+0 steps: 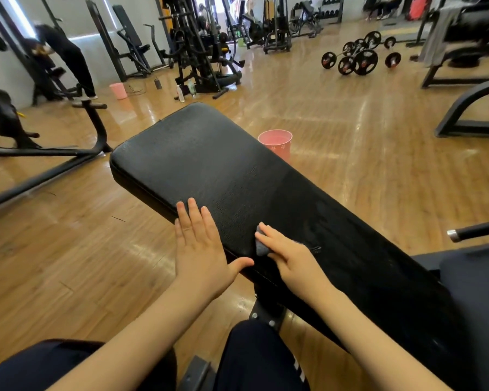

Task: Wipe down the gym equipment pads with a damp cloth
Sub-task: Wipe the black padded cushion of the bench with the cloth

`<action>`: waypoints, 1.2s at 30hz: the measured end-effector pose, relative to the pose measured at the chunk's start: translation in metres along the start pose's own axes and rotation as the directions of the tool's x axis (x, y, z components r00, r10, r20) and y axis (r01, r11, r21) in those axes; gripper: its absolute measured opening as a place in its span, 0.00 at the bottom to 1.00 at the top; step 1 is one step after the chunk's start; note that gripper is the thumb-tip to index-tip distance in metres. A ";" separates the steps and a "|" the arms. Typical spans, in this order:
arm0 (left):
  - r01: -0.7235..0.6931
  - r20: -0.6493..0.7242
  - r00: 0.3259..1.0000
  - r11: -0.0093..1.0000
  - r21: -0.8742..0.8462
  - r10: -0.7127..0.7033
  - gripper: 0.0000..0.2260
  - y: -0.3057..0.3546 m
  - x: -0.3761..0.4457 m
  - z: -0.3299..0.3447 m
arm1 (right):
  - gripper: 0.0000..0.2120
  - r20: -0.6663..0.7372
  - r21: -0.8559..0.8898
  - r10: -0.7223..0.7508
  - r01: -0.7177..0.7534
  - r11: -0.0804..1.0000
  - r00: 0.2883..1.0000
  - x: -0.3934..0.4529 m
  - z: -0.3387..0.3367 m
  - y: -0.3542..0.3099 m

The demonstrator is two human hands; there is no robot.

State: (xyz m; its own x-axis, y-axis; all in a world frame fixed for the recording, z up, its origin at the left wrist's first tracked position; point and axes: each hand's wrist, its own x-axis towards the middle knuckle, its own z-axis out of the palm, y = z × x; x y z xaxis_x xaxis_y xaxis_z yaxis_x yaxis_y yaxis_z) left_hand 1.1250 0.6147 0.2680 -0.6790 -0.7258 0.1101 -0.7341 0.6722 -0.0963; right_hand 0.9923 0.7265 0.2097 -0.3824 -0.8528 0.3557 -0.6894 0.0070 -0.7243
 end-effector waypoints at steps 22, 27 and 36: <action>-0.151 -0.272 0.952 0.988 -0.018 0.141 0.61 -0.010 0.008 0.024 | 0.27 -0.194 0.045 0.000 0.009 0.999 0.981 -0.030 0.025 0.007; -0.160 -0.322 0.935 0.987 -0.018 0.146 0.61 -0.013 0.011 0.036 | 0.21 -0.178 0.061 -0.043 0.054 0.997 0.983 0.004 0.038 -0.017; -0.144 -0.360 0.923 0.990 0.011 0.138 0.60 -0.014 0.012 0.040 | 0.23 -0.132 -0.048 -0.096 0.090 0.995 0.987 -0.028 0.030 -0.004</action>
State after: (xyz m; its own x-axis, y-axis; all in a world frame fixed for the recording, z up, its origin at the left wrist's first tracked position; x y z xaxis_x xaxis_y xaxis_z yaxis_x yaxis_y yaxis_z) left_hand 1.1275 0.5907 0.2309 -0.7266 -0.5243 0.4441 -0.6286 0.7681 -0.1217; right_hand 1.0244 0.7347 0.1847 -0.3925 -0.7731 0.4982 -0.7498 -0.0447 -0.6601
